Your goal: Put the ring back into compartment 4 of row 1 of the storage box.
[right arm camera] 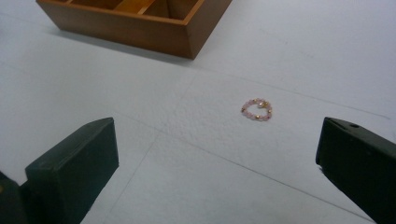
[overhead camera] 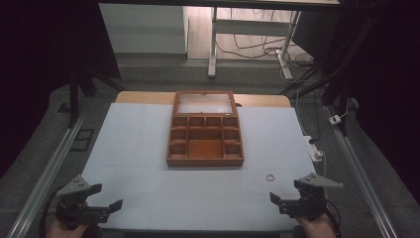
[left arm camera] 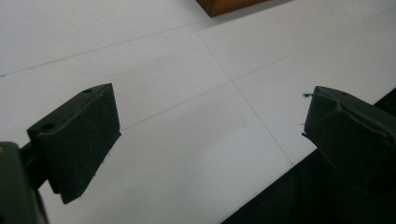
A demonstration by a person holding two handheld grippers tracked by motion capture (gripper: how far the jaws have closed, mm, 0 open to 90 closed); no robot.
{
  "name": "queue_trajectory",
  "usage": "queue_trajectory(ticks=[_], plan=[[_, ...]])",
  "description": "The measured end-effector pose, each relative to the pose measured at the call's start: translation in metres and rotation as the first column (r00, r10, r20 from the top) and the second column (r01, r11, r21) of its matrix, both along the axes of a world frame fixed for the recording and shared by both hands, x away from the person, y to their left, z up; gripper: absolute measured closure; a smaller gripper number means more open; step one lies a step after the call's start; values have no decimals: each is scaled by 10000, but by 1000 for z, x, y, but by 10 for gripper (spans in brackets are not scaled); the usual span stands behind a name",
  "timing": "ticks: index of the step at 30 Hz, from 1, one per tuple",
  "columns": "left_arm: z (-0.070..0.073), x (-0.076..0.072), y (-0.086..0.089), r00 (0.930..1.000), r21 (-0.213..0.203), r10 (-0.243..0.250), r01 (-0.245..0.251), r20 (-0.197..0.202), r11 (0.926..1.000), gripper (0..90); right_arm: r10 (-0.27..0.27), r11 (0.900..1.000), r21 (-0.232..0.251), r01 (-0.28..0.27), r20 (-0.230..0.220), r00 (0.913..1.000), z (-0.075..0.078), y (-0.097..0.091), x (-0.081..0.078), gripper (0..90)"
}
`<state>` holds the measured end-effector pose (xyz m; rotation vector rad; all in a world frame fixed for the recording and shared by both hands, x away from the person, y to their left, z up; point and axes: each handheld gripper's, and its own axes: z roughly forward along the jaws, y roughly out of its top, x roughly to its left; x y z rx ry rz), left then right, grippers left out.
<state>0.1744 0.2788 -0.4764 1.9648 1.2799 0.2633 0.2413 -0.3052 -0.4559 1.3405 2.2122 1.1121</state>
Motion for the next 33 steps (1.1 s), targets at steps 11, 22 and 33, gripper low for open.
queue_trajectory(ticks=[11,22,33], plan=[[-1,3,-5,9991,184,-381,385,-193,9991,42,394,9989,-250,-402,-304,9988,-2,4,3,0],[-1,5,-6,9977,84,-574,578,-348,9983,41,514,9979,-380,-534,-502,9974,-2,7,4,0],[-2,6,-6,9972,78,-633,637,-395,9979,40,481,9976,-483,-502,-434,9979,0,5,7,0]])
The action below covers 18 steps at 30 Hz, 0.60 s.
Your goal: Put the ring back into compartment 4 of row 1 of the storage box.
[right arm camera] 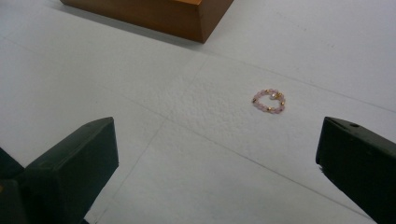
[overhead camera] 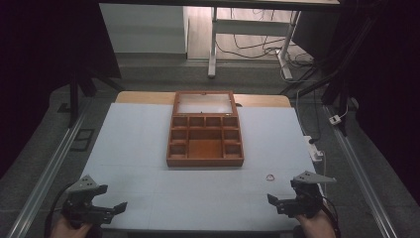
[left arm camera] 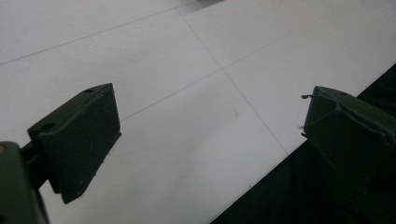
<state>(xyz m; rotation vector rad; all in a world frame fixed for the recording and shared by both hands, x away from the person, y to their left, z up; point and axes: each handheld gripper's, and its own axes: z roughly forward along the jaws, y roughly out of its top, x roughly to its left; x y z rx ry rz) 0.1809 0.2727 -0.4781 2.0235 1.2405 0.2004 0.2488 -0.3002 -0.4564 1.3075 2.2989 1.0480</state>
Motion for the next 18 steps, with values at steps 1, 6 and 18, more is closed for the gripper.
queue_trajectory(ticks=[1,6,18], plan=[[0,0,0,10000,7,-3,3,-7,10000,40,3,10000,0,-3,18,10000,0,0,1,0],[0,0,1,10000,-39,-13,13,-16,10000,39,25,9999,-153,-23,113,9999,1,1,7,0],[-1,1,1,9999,-68,69,-70,-142,10000,39,30,9999,-155,-29,100,9999,-3,1,20,0]])
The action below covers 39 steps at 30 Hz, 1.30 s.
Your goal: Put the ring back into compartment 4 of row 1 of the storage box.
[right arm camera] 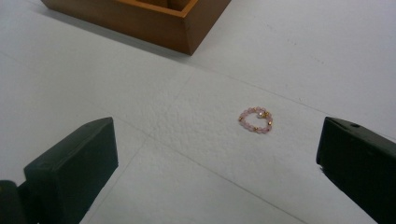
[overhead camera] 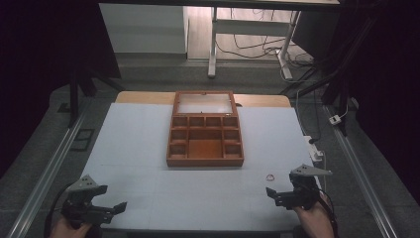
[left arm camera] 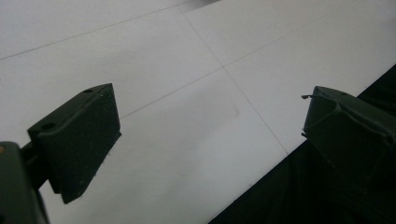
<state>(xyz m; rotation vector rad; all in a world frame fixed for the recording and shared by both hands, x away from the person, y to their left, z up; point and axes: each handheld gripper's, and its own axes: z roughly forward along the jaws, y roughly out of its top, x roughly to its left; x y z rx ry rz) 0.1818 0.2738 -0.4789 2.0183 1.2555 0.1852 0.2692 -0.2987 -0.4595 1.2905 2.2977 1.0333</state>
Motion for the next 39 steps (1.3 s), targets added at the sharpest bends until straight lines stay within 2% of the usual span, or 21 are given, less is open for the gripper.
queue_trajectory(ticks=[2,6,12,19,22,25,39], plan=[[0,0,0,10000,-18,37,-37,-23,10000,39,-41,10000,37,41,-51,10000,-1,0,3,0],[0,0,1,10000,-63,52,-52,-28,10000,39,-100,9998,-178,97,-154,9998,-5,0,9,0],[0,0,1,10000,-71,46,-46,-40,10000,39,-338,9994,-20,338,-328,9989,-8,-2,18,0],[0,0,1,10000,-94,33,-34,-39,9999,39,-502,9981,-366,487,-411,9979,-13,-2,28,0],[0,0,2,10000,-116,33,-33,-42,9999,40,-743,9968,-337,724,-583,9955,-15,-3,35,0],[0,0,2,10000,-115,48,-48,-50,9999,39,-832,9960,-365,813,-565,9949,-16,-3,39,0],[0,1,3,9999,-229,69,-72,-115,9997,39,-1333,9852,-1165,1259,-580,9894,-24,-14,74,0]])
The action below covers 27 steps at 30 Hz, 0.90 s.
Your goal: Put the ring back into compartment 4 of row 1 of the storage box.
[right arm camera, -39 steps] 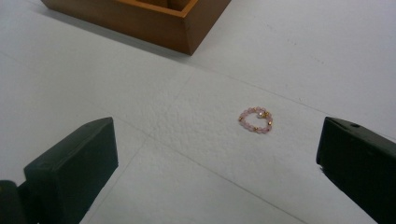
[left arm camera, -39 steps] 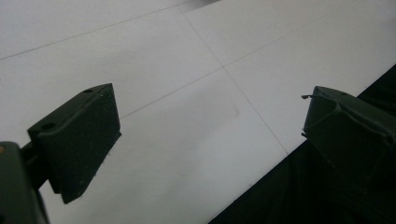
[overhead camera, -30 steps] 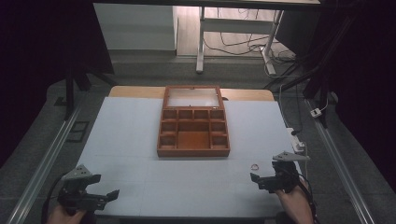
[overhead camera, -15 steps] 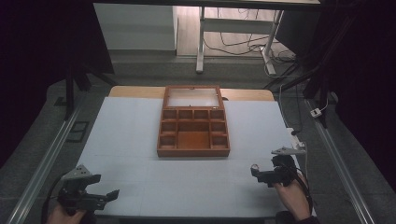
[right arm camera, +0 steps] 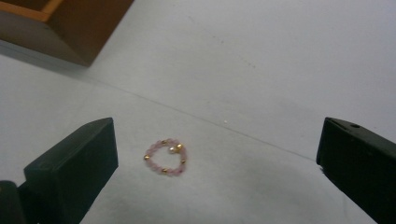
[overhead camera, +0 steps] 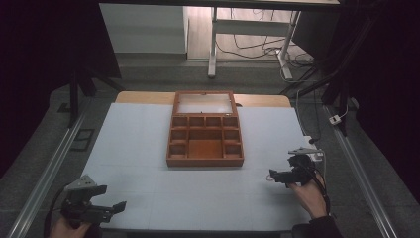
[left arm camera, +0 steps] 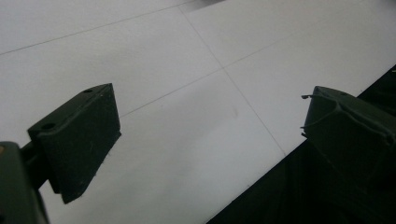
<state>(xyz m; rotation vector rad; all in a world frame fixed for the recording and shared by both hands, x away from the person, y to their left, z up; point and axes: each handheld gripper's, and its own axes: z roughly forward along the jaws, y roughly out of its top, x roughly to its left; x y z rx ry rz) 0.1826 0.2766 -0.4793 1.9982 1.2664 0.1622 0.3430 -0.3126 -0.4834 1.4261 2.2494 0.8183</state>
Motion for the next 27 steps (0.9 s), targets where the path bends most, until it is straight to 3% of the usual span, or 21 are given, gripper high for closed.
queue_trajectory(ticks=[8,23,26,27], plan=[[0,0,0,10000,-20,19,-19,-2,10000,39,-61,9991,-417,57,-107,9999,-6,-3,13,0],[0,0,1,10000,-66,1,-2,-24,10000,39,296,9906,-1295,-442,-1123,9932,-30,-2,25,1],[0,0,1,10000,-71,12,-12,-25,10000,39,453,9903,-1259,-593,-1120,9927,-28,-2,25,68],[0,0,1,10000,-70,12,-12,-29,10000,40,611,9883,-1322,-759,-1123,9918,-26,0,24,132]])
